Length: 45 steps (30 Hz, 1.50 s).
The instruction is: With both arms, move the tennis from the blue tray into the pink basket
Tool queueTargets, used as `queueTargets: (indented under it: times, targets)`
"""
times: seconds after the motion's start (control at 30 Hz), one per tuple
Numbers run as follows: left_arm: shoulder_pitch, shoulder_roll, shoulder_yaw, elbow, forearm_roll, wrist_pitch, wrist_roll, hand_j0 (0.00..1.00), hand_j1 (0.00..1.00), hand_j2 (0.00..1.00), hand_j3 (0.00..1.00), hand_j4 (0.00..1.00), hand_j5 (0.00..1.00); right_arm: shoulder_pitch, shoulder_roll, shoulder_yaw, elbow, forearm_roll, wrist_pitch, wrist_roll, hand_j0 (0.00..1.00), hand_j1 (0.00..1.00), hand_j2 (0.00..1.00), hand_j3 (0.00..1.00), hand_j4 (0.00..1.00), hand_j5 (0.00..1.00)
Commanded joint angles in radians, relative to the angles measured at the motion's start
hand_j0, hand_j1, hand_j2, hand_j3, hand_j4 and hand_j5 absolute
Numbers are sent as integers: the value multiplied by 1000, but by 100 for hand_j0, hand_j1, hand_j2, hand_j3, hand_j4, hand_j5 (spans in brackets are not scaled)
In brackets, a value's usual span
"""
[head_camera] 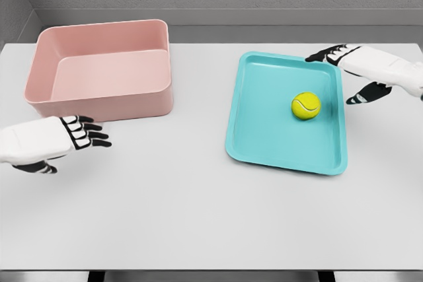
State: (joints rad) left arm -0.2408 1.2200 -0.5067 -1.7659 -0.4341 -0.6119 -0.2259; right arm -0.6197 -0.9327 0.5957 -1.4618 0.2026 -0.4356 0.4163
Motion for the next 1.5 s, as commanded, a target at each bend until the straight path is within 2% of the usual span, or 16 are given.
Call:
queueTargets:
  times: [0.0, 0.07, 0.17, 0.27, 0.37, 0.57, 0.63, 0.67, 0.83, 0.9, 0.97, 1.0, 1.13, 1.23, 1.47]
  targets:
    - [0, 3, -9, -1, 6, 1, -4, 100, 100, 100, 100, 100, 100, 0, -2, 3, -2, -5, -6, -2, 100, 100, 100, 100, 100, 100]
    - [-5, -33, -10, 0, 6, 1, -9, 100, 100, 100, 100, 100, 100, -2, -5, 3, 0, -5, -31, -4, 100, 100, 100, 100, 100, 100]
    - [-8, -73, -15, 0, -41, 1, -9, 100, 100, 100, 100, 100, 100, -8, -17, 18, 0, -5, -57, 2, 100, 100, 100, 100, 100, 100]
    - [-26, -128, -26, 0, -46, 1, -9, 100, 100, 100, 100, 100, 100, -8, -18, 42, 4, -5, -57, -14, 100, 100, 100, 100, 100, 100]
    - [-87, -132, -85, 0, -45, 1, -12, 100, 100, 100, 100, 100, 100, -5, -18, 49, 20, -5, -57, -19, 100, 100, 100, 100, 100, 100]
    - [-173, -129, -105, -1, -32, 1, 0, 100, 100, 100, 100, 100, 100, -18, -5, 55, 20, -2, -40, 39, 100, 100, 100, 100, 100, 100]
    - [-206, -131, -105, -1, -22, 1, 57, 100, 100, 100, 100, 100, 100, -32, 12, 58, 20, 1, -38, 68, 100, 100, 100, 100, 100, 100]
    - [-221, -131, -105, -1, -15, 1, 59, 100, 100, 100, 100, 100, 100, -35, 20, 67, 21, 1, -35, 73, 100, 100, 100, 100, 100, 100]
    - [-224, -149, -107, -1, 21, 1, 57, 100, 100, 100, 100, 100, 100, -49, 64, 90, 31, 6, -23, 88, 100, 100, 100, 100, 100, 100]
    - [-225, -149, -164, -1, 20, 1, 20, 100, 100, 100, 100, 100, 100, -49, 69, 92, 44, 8, -25, 88, 100, 100, 100, 100, 100, 100]
    - [-229, -151, -187, -1, 20, 1, -127, 100, 100, 100, 100, 100, 100, -55, 84, 104, 69, 8, -25, 88, 100, 100, 100, 100, 100, 100]
    - [-229, -151, -200, -1, 20, 1, -162, 100, 100, 100, 100, 100, 100, -64, 97, 118, 89, 8, -26, 88, 100, 100, 100, 100, 100, 100]
    - [-236, -160, -202, -1, 20, 1, -251, 100, 100, 100, 100, 100, 100, -83, 137, 147, 141, 35, -28, 88, 100, 100, 100, 100, 100, 100]
    - [-262, -188, -202, -1, 20, 1, -245, 100, 100, 100, 100, 100, 100, -87, 146, 161, 153, 35, -28, 87, 100, 100, 100, 100, 100, 100]
    - [-281, -191, -207, -1, 20, 1, -247, 100, 100, 100, 100, 100, 100, -94, 166, 185, 207, 37, -29, 87, 100, 100, 100, 100, 100, 100]
